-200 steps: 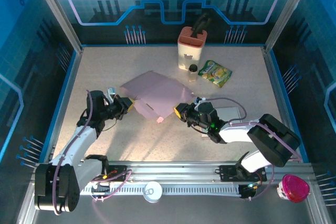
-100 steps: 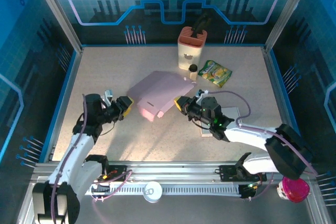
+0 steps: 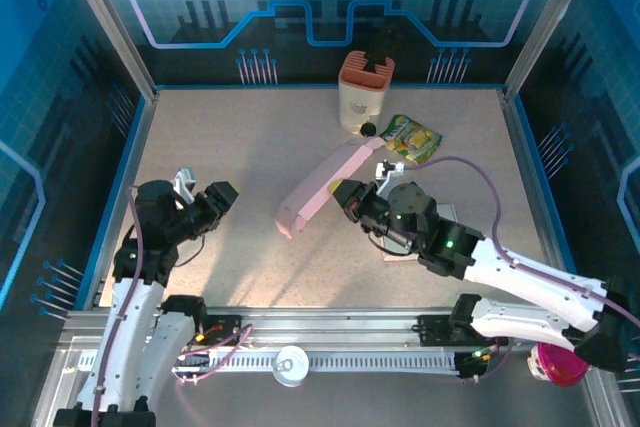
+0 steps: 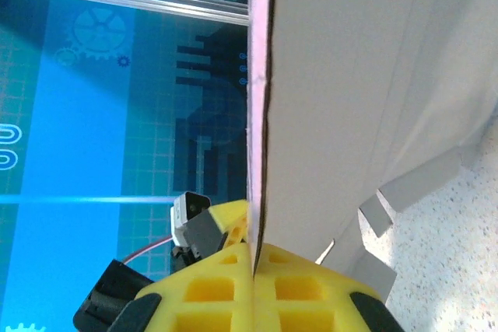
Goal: Fold the paper box
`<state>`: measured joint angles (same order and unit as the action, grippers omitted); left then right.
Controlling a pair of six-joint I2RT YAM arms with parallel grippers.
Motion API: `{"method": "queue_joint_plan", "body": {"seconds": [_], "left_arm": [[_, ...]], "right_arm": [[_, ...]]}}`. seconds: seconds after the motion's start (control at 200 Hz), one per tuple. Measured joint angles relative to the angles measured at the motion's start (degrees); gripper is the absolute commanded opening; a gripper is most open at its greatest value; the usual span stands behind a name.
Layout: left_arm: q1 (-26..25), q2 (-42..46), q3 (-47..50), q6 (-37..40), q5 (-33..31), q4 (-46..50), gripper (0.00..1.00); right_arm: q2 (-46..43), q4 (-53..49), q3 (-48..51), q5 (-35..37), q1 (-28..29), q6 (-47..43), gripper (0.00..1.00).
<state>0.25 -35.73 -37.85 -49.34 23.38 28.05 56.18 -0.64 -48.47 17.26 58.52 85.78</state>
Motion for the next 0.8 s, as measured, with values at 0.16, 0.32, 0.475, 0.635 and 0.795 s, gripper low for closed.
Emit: {"method": "queue_joint_plan", "body": {"seconds": [0.16,0.32,0.475,0.635,0.795], "left_arm": [[0.0,-1.5,-0.4,0.0,1.0,1.2,0.53],[0.0,-2.8,-1.4,0.9,1.3,2.2,0.53],[0.0,-4.9,-1.6,2.1,1.9,2.6,0.52],[0.0,-5.0,-1.6,3.3,1.9,3.3,0.52],[0.0,-5.2,-1.6,4.8,1.5,4.0,0.52]], "right_arm": [[1.8,-10.3,-7.6,6.6,5.6,3.1,0.0],[6.5,-14.4,-11.1,10.0,4.9,6.9,0.0],[13.6,-14.1,-12.5,8.9,0.0,8.5,0.0],[18.4,-13.5,-14.0,7.8,-2.1,7.7,0.0],[17.3,-13.5,-15.3,8.7,-0.9,7.0,0.0]]}}
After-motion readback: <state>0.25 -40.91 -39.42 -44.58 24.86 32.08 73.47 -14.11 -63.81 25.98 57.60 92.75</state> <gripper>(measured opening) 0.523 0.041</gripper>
